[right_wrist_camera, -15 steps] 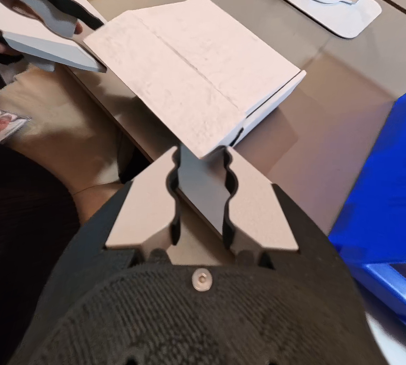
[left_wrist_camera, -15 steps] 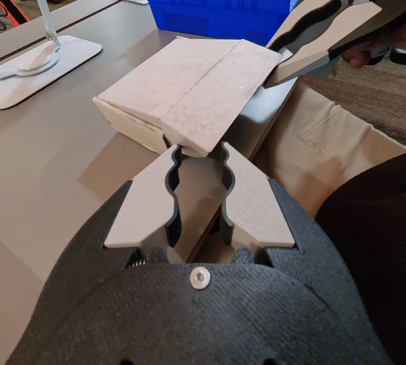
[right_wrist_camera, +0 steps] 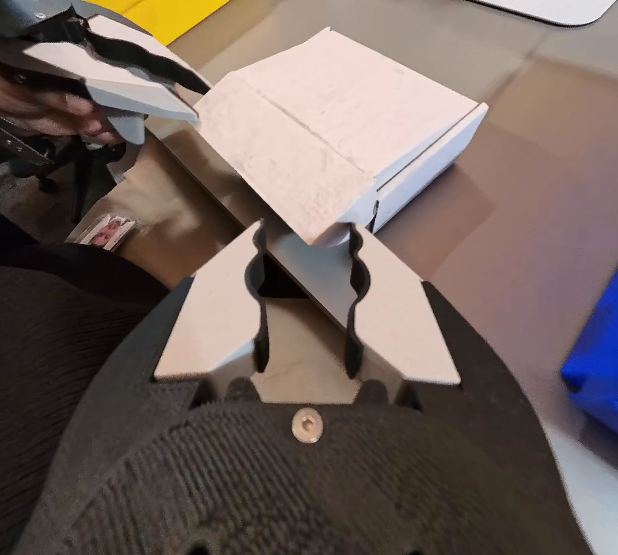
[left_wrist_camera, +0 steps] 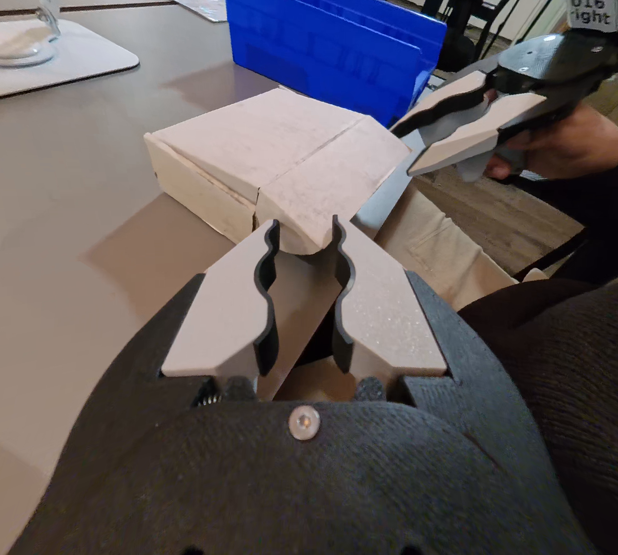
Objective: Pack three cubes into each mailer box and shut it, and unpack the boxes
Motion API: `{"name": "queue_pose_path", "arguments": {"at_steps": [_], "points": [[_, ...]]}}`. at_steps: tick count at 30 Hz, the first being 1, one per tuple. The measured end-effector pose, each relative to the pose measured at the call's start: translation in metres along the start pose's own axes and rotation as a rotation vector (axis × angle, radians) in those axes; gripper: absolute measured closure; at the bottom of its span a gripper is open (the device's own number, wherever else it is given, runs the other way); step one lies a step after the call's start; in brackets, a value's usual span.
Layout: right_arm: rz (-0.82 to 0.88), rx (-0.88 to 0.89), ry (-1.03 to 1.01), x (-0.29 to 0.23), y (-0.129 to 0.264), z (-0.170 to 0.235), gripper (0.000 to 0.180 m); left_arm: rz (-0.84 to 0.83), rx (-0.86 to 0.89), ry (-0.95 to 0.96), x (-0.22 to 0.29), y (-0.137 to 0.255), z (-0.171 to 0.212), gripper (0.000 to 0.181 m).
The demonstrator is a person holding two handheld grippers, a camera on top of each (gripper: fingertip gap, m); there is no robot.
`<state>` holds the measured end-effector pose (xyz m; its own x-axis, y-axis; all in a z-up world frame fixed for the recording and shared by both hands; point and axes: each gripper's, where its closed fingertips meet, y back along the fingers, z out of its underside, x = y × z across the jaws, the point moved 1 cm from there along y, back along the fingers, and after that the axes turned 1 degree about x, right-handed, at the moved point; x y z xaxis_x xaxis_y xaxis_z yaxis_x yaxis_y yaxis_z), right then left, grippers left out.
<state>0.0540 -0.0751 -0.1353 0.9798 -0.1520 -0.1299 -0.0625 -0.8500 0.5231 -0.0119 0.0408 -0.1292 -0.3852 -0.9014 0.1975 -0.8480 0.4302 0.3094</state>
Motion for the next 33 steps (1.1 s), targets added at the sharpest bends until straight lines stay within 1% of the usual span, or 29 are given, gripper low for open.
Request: {"name": "queue_pose_path", "arguments": {"at_steps": [3,6,9,14,21,25,29,33], "points": [[-0.032,-0.006,-0.007,-0.006,0.000,0.002,0.131,-0.034,0.014,0.003,-0.005,0.000,-0.002,0.152],[-0.068,-0.011,-0.017,-0.012,-0.003,0.004,0.130,-0.046,0.042,0.061,-0.010,0.001,-0.006,0.152],[-0.067,-0.015,-0.013,-0.013,-0.005,0.006,0.129,-0.048,0.045,0.105,-0.013,0.000,-0.006,0.153],[-0.052,-0.018,-0.026,-0.011,-0.007,0.006,0.130,-0.066,0.016,0.064,-0.012,-0.002,0.000,0.152],[-0.042,-0.023,-0.039,-0.006,-0.011,0.009,0.129,-0.084,-0.013,0.019,-0.012,-0.004,0.005,0.155],[-0.030,-0.015,-0.054,-0.001,-0.012,0.009,0.139,-0.098,-0.021,0.014,-0.015,-0.004,0.007,0.160],[-0.027,-0.026,-0.070,0.003,-0.015,0.012,0.143,-0.123,-0.045,0.013,-0.019,-0.007,0.011,0.166],[-0.001,-0.065,-0.041,0.007,-0.020,0.019,0.148,-0.137,-0.098,0.002,-0.021,-0.009,0.021,0.169]]}}
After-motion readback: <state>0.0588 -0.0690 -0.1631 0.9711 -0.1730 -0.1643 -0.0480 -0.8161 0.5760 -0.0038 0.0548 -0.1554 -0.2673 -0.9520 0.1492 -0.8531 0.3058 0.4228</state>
